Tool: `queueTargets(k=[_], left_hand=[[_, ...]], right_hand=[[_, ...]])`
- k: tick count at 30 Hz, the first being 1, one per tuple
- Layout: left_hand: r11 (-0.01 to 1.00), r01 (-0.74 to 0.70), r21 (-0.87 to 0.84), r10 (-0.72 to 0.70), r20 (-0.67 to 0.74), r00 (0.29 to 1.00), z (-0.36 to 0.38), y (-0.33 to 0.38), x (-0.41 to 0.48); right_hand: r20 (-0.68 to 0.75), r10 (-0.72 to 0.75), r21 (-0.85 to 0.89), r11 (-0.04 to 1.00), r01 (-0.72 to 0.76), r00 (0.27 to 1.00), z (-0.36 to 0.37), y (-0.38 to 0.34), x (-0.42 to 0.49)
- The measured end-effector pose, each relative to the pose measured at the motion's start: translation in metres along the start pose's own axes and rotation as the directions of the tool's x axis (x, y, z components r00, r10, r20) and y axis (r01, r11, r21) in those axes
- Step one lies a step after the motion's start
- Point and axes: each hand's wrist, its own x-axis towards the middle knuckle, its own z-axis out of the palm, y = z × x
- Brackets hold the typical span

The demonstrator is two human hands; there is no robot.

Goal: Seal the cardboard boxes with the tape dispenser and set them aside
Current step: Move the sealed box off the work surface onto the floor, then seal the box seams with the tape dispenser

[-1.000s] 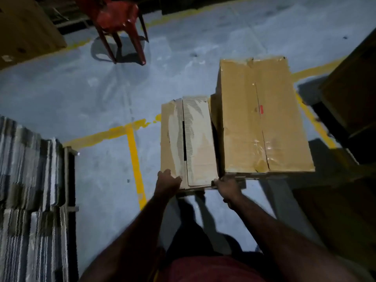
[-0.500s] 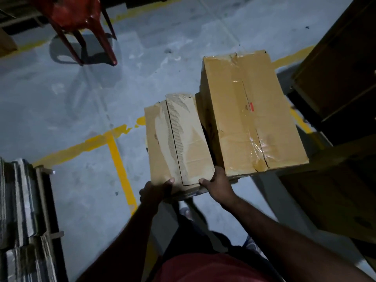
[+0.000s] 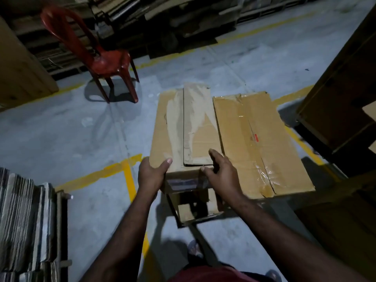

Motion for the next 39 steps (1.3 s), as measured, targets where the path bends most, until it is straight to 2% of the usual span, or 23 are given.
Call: queueTargets(k=[4, 10, 14, 19, 25, 31, 34, 39], left_hand=[[0.984, -0.178, 0.011, 0.178, -0.019, 0.984, 0.01, 0.069, 0.002], [0.939, -0.341, -0.043, 0.341, -0.009, 0.94, 0.029, 0.151, -0.01], [0.904, -0.409, -0.127, 0.419, 0.068, 0.905, 0.068, 0.197, -0.041], [0.844, -0.494, -0.207, 0.531, 0.195, 0.825, 0.147, 0.252, -0.106], [0.783, -0.565, -0.262, 0.622, 0.368, 0.691, 0.27, 0.305, -0.202], [0.74, -0.628, -0.241, 0.646, 0.512, 0.566, 0.383, 0.329, -0.299], [0.729, -0.644, -0.232, 0.64, 0.565, 0.521, 0.432, 0.332, -0.328], [0.71, -0.688, -0.154, 0.602, 0.64, 0.478, 0.496, 0.331, -0.357]], right_hand=[[-0.147, -0.043, 0.005, 0.999, 0.044, 0.988, -0.04, -0.023, 0.012], [-0.337, -0.132, 0.116, 0.977, 0.181, 0.932, -0.108, -0.045, 0.001], [-0.472, -0.121, 0.133, 0.969, 0.207, 0.873, -0.166, -0.042, -0.014], [-0.615, -0.097, 0.096, 0.976, 0.197, 0.782, -0.261, -0.018, -0.053], [-0.77, -0.033, 0.022, 0.997, 0.078, 0.638, -0.391, 0.039, -0.113], [-0.855, 0.066, 0.058, 0.998, -0.032, 0.514, -0.494, 0.108, -0.169], [-0.868, 0.115, 0.088, 0.993, -0.077, 0.482, -0.532, 0.143, -0.183], [-0.858, 0.206, 0.147, 0.976, -0.158, 0.471, -0.578, 0.19, -0.189]])
